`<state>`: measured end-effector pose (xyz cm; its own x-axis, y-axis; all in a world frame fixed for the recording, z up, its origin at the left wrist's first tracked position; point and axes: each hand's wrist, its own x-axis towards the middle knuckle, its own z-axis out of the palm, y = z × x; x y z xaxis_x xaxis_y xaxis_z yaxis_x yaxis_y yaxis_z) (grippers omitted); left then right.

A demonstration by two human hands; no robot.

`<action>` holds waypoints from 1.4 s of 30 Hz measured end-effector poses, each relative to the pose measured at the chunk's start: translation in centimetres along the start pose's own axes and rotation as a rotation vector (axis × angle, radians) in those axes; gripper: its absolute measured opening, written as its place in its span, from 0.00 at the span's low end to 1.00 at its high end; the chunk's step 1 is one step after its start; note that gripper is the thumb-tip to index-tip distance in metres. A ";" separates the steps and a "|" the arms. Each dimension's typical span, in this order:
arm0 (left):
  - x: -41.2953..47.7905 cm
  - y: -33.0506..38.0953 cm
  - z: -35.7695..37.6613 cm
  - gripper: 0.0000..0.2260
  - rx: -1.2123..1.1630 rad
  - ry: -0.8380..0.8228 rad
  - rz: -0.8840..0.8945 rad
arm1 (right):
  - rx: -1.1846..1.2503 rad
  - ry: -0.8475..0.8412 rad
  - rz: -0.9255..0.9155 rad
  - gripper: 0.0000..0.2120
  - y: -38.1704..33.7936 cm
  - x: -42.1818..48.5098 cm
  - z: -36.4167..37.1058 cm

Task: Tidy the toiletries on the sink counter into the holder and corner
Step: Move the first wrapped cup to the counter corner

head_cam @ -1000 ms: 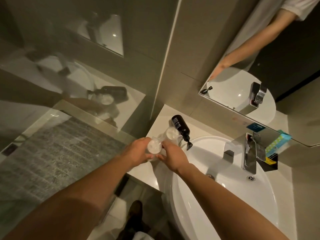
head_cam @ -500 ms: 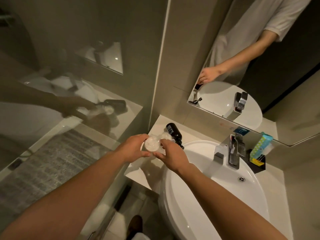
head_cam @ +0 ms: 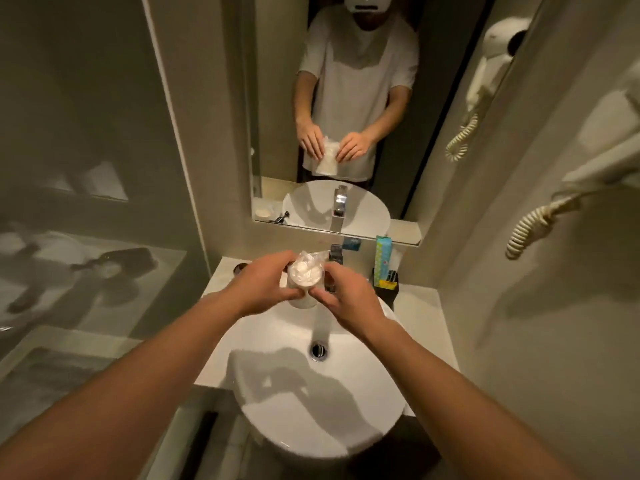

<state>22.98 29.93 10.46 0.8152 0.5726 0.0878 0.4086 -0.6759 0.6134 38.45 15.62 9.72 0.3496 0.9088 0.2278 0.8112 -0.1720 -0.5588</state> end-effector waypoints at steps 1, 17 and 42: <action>0.6 1.7 1.0 0.24 0.004 -0.006 0.033 | -0.003 0.024 0.022 0.20 1.0 -1.1 -1.4; 8.0 16.8 16.8 0.25 -0.046 -0.262 0.311 | -0.008 0.228 0.464 0.18 14.7 -12.9 -11.2; 25.3 10.7 29.6 0.25 -0.152 -0.359 0.144 | 0.188 0.233 0.763 0.25 29.9 -0.6 -5.4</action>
<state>60.15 23.45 -4.03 0.9620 0.2607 -0.0814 0.2364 -0.6457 0.7261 65.02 7.83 -2.83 0.8787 0.4619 -0.1206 0.2263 -0.6255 -0.7467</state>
